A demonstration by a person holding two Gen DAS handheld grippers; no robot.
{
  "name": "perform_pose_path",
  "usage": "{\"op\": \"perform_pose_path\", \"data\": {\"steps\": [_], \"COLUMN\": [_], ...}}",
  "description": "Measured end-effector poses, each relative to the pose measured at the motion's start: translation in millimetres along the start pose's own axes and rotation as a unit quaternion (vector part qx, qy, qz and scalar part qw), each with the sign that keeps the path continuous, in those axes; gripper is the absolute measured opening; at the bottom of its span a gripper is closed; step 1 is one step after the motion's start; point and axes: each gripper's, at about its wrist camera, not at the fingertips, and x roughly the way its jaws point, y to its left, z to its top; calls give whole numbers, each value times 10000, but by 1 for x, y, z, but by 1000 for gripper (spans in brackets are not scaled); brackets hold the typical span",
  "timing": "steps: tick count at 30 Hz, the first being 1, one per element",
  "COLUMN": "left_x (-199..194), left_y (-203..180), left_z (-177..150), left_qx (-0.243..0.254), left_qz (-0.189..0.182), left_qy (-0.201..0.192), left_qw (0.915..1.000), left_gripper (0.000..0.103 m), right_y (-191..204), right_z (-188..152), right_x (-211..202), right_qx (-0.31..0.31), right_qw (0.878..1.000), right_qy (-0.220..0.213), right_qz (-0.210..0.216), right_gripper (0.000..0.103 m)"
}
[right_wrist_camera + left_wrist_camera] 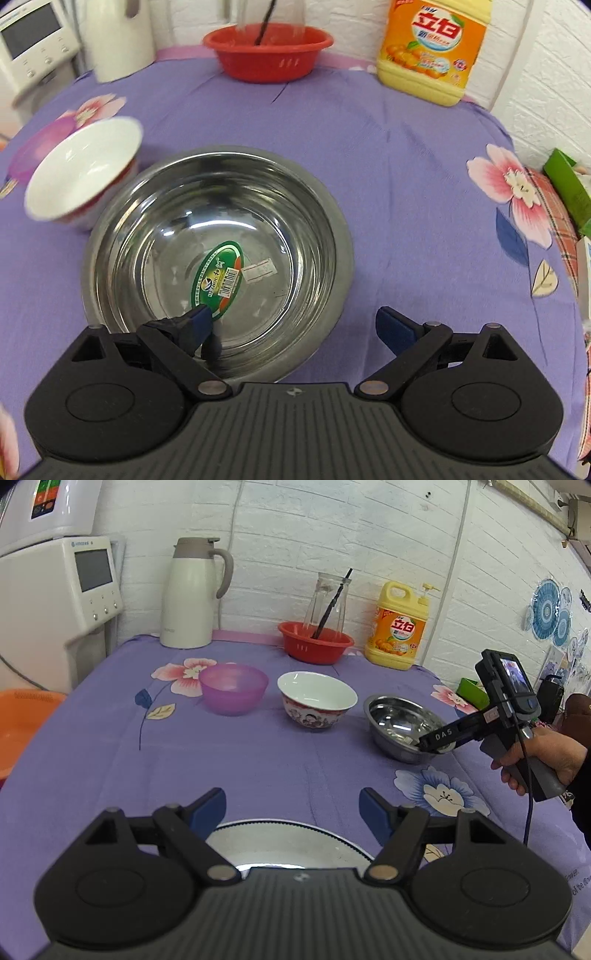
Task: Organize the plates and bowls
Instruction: 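Move the right gripper to the steel bowl and grasp its rim, then lift the steel bowl with the right gripper toward the plate stack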
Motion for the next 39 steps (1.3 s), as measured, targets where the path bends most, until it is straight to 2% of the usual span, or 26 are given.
{"op": "perform_pose_path", "data": {"steps": [4,7,10,12,14,16,19,25,28,39], "left_x": [-3,5,21,38,63,90,128,168,180,202], "left_y": [-6,-18,-33,-43,-53,-62,-75,-101,-105,-103], "left_z": [2,14,32,42,49,53,55,53,51,45], "left_qx": [26,152,244,194,57,-126,-264,59,-3,-148], "left_qz": [-167,-373,-509,-511,-482,-432,-275,-62,-66,-144], "left_qy": [47,203,238,282,410,602,861,863,921,1207], "left_qw": [9998,9990,9981,9981,9980,9972,9956,9962,9957,9925], "left_gripper": [72,72,72,72,72,72,72,72,72,71], "right_y": [9,13,12,10,7,8,6,-5,-4,4], "right_z": [-29,-46,-54,-57,-59,-58,-53,-68,-70,-72], "right_x": [-20,-39,-62,-73,-72,-62,-41,-26,-29,-19], "right_qx": [-90,-173,-51,154,372,516,587,795,863,683], "right_qw": [9999,9996,9967,9906,9825,9766,9776,9811,9807,9839], "right_qy": [28,-156,-805,-1344,-1808,-2051,-1991,-1761,-1753,-1649], "right_qz": [139,183,-66,-183,-259,-388,-336,-36,110,55], "right_gripper": [103,103,103,103,103,103,103,103,103,103]}}
